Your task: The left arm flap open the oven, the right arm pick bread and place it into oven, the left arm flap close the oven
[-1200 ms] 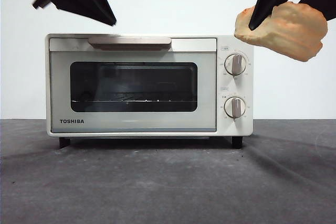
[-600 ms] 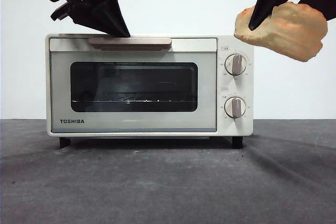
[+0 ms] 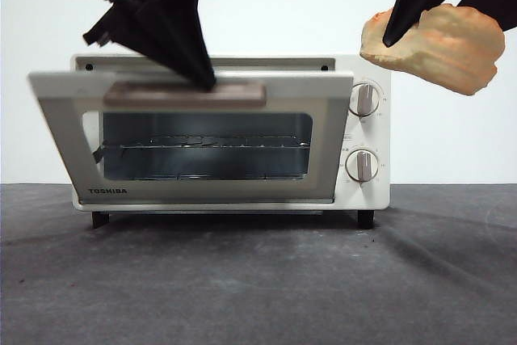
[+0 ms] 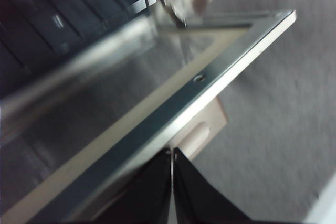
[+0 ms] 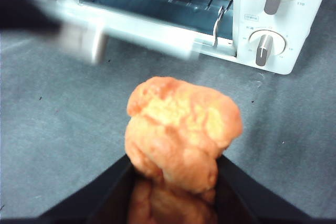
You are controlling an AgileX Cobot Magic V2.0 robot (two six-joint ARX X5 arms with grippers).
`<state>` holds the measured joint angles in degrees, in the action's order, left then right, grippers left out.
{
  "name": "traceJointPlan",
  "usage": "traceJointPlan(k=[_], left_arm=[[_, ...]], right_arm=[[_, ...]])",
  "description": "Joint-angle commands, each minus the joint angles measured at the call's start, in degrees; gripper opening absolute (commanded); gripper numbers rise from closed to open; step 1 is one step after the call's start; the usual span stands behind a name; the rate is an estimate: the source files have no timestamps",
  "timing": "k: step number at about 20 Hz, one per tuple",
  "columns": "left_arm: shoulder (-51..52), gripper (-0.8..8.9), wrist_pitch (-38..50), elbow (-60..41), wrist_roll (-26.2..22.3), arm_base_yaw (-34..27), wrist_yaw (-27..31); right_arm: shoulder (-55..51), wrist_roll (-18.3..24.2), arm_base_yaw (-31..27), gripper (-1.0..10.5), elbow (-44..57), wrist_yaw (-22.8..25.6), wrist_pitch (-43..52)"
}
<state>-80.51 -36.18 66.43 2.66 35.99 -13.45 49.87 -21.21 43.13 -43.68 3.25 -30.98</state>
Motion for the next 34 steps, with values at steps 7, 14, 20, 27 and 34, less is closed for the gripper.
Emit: traceJointPlan(k=[7, 14, 20, 27, 34], left_arm=[[-2.0, 0.16, -9.2, -0.2, 2.8, 3.8, 2.2], [-1.1, 0.16, -8.8, -0.2, 3.0, 3.6, 2.3], [7.2, 0.16, -8.8, -0.5, 3.0, 0.7, 4.4], [25.9, 0.15, -9.3, -9.5, 4.5, -7.8, 4.5], [41.8, 0.15, -15.6, -18.4, 5.8, -12.0, 4.4]], right_arm=[[0.2, 1.0, 0.6, 1.9, -1.1, 0.3, 0.9], [0.2, 1.1, 0.6, 1.9, -1.1, 0.2, 1.0], [1.4, 0.8, 0.6, 1.9, -1.1, -1.2, 2.9], [11.1, 0.6, 0.6, 1.9, -4.2, -5.8, 9.5], [28.0, 0.6, 0.6, 1.9, -13.7, -7.7, 13.6]])
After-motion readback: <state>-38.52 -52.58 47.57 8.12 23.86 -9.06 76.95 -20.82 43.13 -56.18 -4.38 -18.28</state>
